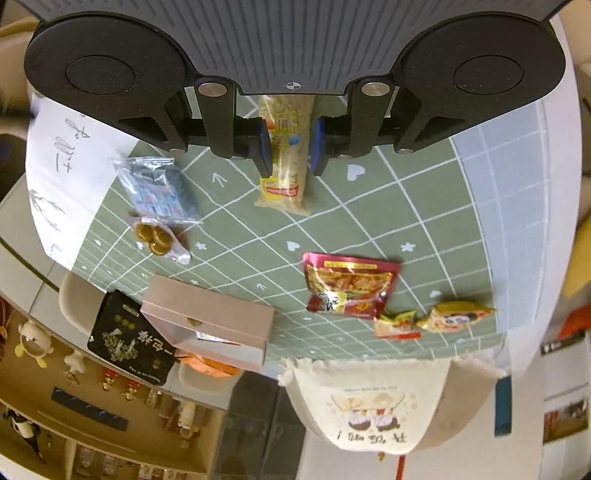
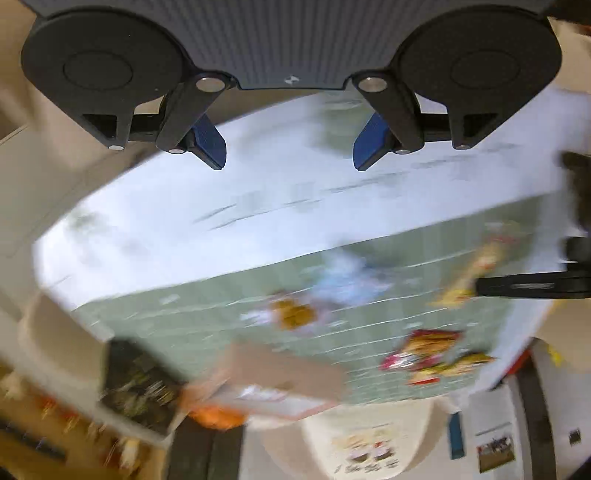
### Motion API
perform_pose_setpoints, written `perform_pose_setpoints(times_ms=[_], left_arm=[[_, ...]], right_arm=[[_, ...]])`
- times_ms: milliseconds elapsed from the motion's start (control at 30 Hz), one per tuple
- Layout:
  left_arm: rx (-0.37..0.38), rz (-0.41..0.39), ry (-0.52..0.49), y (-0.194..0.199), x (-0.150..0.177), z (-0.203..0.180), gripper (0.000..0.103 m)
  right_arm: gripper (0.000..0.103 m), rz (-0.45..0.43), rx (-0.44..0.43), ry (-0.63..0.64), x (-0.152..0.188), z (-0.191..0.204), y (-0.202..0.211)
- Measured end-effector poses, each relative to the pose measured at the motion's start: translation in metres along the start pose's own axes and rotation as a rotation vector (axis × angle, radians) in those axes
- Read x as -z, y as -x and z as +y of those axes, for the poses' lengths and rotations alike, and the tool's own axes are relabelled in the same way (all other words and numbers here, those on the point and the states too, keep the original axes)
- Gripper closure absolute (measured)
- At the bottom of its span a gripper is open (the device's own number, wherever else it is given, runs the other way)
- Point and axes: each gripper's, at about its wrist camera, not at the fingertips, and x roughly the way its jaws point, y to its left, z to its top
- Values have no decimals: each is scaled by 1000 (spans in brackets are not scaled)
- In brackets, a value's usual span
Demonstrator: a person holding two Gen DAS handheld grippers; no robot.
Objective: Organize snacks
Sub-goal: 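Grasp the blue-white packet again with the right tool, then drop the blue-white packet and yellow bar into the pink box with both tools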
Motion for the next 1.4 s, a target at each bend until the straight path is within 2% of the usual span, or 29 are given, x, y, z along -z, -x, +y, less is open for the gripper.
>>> perform_pose_setpoints(times_ms=[100,167,300,400,433,500,567,600,633,700,733,933,1100,1233,1300,1400], left_arm=[[-21,-21,-37,1,3,-3,75],[-31,-30,-44,1,4,-4,75],[-31,-5,-32,-6,-5,-4,75],[-23,79,-53,-14,-17,-7,74],[-20,102,-65,-16,-21,-7,74],[-2,146,-93,-20,-26,-6,73],[30,210,-110,-28,-32,-3,70],[49,269,-107,-37,-35,-1,70],[57,271,-115,-39,-36,-1,70],[63,292,-147,-45,-40,-3,70],[66,296,-153,-48,-41,-4,70],[91,285,-147,-58,-47,-5,70],[96,249,-81,-61,-51,-1,70],[102,216,32,-55,-50,-2,71],[117,159,47,-42,-60,-11,71],[144,51,46,-25,-94,-30,71]], right_arm=[[26,-109,76,66,-13,-21,-3],[26,-136,104,100,-31,-26,-10],[26,-30,-43,76,-77,-24,-42],[26,94,-187,-32,-101,-9,-72],[26,120,-206,-73,-106,-3,-80],[26,160,-221,-138,-112,12,-95],[26,199,-175,-155,-120,29,-110],[26,224,-147,-152,-122,37,-117],[28,237,-132,-153,-121,43,-120],[42,251,-127,-129,-125,50,-122],[45,249,-111,-100,-127,54,-121],[45,221,-87,-47,-131,44,-97],[45,189,-155,-10,-142,29,-79],[45,156,-214,16,-151,9,-65],[45,121,-235,24,-156,-5,-57],[45,56,-249,32,-161,-26,-48]])
